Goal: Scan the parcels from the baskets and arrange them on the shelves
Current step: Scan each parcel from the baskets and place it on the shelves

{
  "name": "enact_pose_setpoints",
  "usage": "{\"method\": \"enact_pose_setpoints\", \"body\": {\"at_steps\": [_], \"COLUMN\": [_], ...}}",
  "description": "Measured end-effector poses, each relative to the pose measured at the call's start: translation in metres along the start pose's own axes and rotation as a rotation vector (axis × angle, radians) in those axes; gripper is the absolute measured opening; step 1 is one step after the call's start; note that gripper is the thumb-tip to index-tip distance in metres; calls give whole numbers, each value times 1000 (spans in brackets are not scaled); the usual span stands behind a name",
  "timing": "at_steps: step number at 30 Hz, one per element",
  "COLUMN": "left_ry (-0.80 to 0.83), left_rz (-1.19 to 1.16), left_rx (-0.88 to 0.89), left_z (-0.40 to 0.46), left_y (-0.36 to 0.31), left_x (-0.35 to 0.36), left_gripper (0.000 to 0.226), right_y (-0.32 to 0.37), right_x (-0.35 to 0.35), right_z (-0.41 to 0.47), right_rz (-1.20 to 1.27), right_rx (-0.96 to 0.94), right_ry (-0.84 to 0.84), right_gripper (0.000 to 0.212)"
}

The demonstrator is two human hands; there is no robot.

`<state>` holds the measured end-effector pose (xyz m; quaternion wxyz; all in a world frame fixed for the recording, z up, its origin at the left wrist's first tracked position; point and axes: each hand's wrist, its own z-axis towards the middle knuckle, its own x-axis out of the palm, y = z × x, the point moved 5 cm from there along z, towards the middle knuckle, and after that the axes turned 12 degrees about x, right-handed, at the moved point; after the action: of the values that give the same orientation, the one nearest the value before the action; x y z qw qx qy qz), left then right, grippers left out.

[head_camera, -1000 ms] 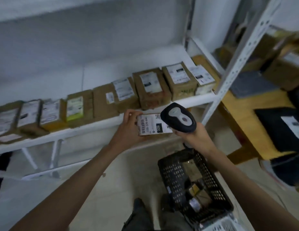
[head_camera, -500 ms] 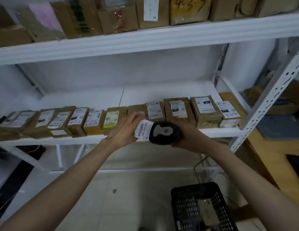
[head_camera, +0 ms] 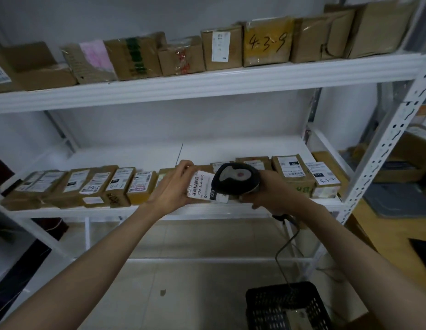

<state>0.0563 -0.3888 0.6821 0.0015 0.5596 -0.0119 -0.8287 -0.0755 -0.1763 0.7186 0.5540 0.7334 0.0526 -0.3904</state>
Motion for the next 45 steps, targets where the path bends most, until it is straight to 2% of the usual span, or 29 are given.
{"method": "enact_pose_setpoints", "body": {"at_steps": [4,8,14,19,22,24,32,36,45], "left_ry": [-120,-228,-475,-714,-820,-878,-1142,-1215,-1191], "left_rz": [-146,-246,-234,-163,-157,-131,-29,-3,180], "left_rx": [-65,-79,-1,-26,-51,-55,-36,-86,-226], "left_z": [15,39,76,93,100,105,125,142,212], "left_y": [5,0,-1,9,17,22,26,28,42], "left_x": [-22,-66,-167,-263,-310,-339,-432,-467,-548], "left_gripper": [83,75,74,74,72,71,63,60,64], "right_y": [5,23,96,173,213,239,326,354,400], "right_x": [-33,-66,-115,-156,-172,-181,-205,-218,-242], "right_z": [0,3,9,17,23,25,26,31,60], "right_rz": [132,407,624,773,857,875,750,704,798], "right_rx": [5,-22,-221,-370,-421,-474,-664,-681,-628], "right_ry": [-231,-356,-420,-484,-457,-448,-384,-403,-453], "right_gripper": [18,27,34,27,36,42,37,40,38]}}
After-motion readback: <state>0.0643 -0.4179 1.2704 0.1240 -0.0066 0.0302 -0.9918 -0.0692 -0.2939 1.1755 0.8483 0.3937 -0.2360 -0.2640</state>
